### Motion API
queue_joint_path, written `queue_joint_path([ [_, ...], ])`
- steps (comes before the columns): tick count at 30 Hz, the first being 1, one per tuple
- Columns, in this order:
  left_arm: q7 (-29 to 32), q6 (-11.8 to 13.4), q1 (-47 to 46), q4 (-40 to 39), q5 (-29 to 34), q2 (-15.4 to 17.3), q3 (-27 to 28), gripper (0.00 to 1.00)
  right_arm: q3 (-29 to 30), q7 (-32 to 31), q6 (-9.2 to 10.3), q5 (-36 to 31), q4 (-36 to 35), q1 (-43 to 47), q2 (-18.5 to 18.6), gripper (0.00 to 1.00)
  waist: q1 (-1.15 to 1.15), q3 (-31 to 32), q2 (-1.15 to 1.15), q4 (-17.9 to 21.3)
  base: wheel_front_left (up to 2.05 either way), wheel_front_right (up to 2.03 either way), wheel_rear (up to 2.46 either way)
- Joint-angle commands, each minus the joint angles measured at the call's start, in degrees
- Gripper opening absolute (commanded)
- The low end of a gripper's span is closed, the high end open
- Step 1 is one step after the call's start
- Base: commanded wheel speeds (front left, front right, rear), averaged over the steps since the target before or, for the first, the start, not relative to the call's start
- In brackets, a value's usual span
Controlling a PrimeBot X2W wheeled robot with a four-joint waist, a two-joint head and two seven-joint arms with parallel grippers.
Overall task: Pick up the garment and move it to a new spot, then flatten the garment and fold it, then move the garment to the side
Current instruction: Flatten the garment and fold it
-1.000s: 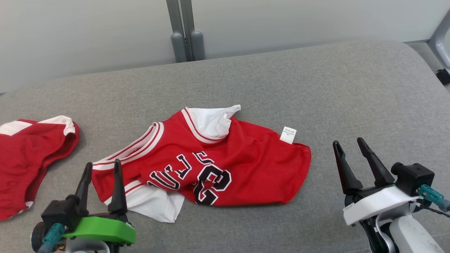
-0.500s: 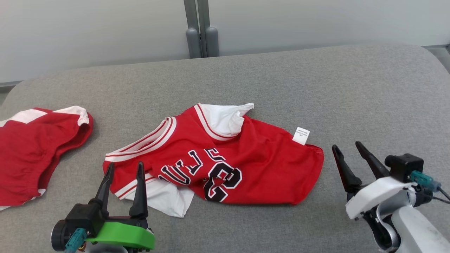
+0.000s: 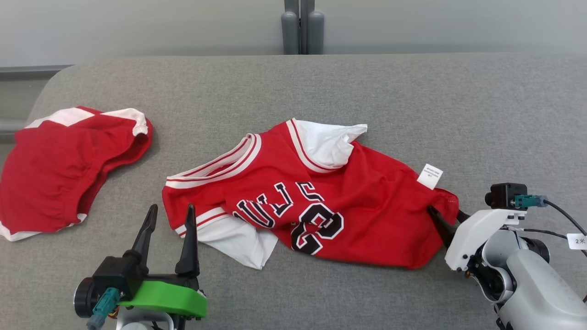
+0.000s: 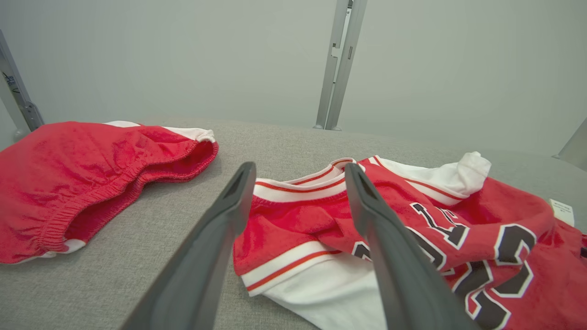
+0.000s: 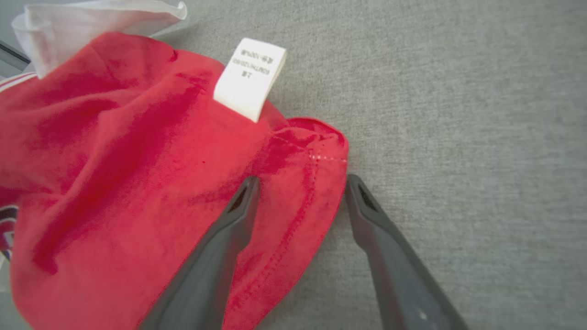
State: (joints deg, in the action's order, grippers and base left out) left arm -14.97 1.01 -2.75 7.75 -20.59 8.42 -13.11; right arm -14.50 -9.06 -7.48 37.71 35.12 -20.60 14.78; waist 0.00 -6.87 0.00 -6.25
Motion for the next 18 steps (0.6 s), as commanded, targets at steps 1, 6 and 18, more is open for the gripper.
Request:
queue_joint_path([
  [1,-0.26,-0.03,-0.68,0.21,0.05,0.04,0.18,1.00,-0.27,0.59,-0.02,0.46,-0.25,-0.43,-0.12,0.00,0.00,-0.73,0.00,-1.10,0.00,0.00,0.00],
  [6,-0.28,-0.04,-0.73,0.37,-0.19,-0.17,0.34,1.00,-0.49,3.15,-0.02,4.61,-3.52,0.27,-0.24,0.00,0.00,-0.80,0.00,-1.54,0.00,0.00,0.00],
  [18,-0.25,-1.10,-4.00,-0.29,0.41,-1.60,-0.60,1.00,1.37,1.40,-0.03,18.25,-20.98,-11.71,5.93,0.00,0.00,-7.77,0.00,-3.98,0.00,0.00,0.00],
])
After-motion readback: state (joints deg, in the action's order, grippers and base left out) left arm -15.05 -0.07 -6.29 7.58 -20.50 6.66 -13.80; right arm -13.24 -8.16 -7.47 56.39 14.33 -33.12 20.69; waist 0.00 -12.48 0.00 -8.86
